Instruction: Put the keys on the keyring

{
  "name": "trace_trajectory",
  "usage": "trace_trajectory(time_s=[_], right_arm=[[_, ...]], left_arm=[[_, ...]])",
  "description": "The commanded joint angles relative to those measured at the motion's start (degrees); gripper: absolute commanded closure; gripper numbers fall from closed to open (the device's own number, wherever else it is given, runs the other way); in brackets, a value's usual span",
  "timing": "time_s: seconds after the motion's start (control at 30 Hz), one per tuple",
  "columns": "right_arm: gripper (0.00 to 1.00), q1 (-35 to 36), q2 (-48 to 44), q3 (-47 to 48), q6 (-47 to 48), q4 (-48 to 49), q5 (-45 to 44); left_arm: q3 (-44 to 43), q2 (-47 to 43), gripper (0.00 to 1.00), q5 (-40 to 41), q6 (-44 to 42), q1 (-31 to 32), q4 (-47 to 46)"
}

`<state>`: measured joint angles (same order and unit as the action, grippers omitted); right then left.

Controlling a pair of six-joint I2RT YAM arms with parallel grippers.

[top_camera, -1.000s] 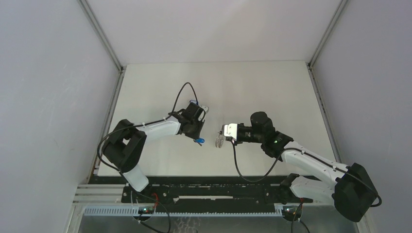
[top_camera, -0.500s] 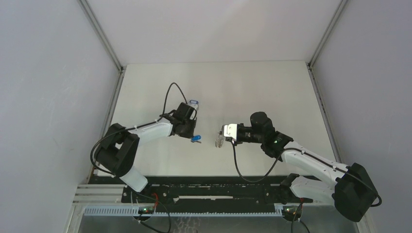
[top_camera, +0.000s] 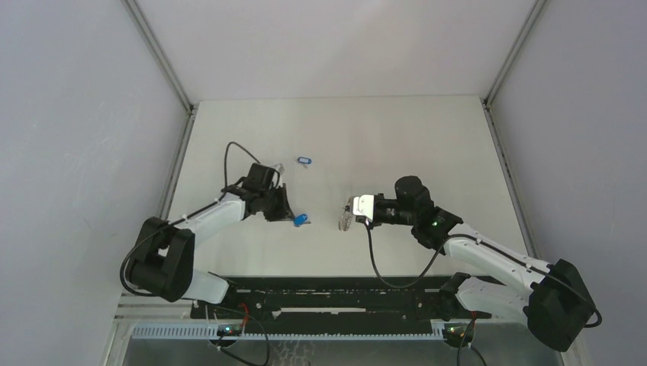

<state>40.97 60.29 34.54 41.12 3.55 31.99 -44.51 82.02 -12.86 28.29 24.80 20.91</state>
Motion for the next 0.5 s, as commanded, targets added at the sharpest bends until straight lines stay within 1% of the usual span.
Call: trace_trajectory(time_s=[0.0, 0.13, 0.2, 0.27, 0.33, 0.4, 0.47], right_arm=[[1.00, 0.5, -1.8, 0.4, 0.2, 1.8, 0.5], [1.00, 0.5, -1.6, 0.4, 0.2, 1.9, 0.6], [1.00, 0.5, -1.6, 0.3, 0.1, 1.9, 0.7], [1.00, 0.6, -1.5, 0.4, 0.1, 2.0, 0.8], [1.00, 0.6, -1.5, 0.3, 0.1, 1.9, 0.8], [1.00, 0.6, -1.5, 0.3, 0.1, 1.9, 0.8], [1.00, 0.7, -1.5, 0.3, 0.1, 1.9, 0.7]], left_arm=[[6.6, -6.0, 1.00, -4.8, 13.7, -3.7, -3.7], [11.7, -10.2, 1.00, 0.1, 27.9, -3.6, -5.7], [15.4, -12.8, 1.00, 1.7, 36.7, -3.1, -9.4], [18.6, -15.5, 1.00, 3.9, 43.6, -2.5, -12.4], [20.5, -16.6, 1.00, 6.4, 48.1, -2.3, -14.4], [21.2, -16.4, 1.00, 8.9, 51.5, -2.2, -14.4], [21.9, -14.8, 1.00, 8.9, 54.6, -2.1, -16.4]])
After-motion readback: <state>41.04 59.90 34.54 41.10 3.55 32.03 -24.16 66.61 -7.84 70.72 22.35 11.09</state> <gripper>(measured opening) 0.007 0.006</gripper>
